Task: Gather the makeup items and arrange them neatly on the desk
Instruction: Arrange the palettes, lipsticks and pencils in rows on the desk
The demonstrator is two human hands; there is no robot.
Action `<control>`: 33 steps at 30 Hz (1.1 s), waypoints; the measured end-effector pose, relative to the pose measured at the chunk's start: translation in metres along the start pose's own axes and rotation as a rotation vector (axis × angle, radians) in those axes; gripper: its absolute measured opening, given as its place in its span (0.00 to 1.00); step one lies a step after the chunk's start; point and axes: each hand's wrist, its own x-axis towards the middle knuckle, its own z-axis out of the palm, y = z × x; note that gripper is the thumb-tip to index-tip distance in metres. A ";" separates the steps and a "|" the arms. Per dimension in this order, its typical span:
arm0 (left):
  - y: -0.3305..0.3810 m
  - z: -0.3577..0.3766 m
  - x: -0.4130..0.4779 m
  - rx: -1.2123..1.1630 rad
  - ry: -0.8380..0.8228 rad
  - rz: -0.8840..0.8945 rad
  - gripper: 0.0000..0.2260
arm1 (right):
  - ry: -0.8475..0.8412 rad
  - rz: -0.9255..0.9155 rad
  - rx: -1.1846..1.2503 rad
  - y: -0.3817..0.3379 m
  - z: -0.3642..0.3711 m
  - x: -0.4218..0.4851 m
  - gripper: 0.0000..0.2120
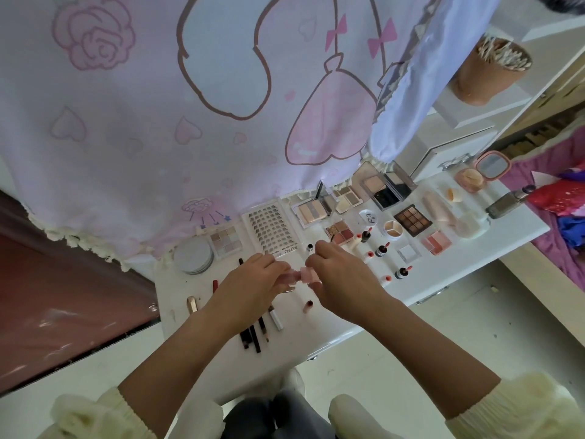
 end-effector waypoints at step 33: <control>0.015 -0.045 0.015 -1.049 -0.542 -0.544 0.22 | 0.357 -0.293 0.004 0.021 0.002 0.000 0.14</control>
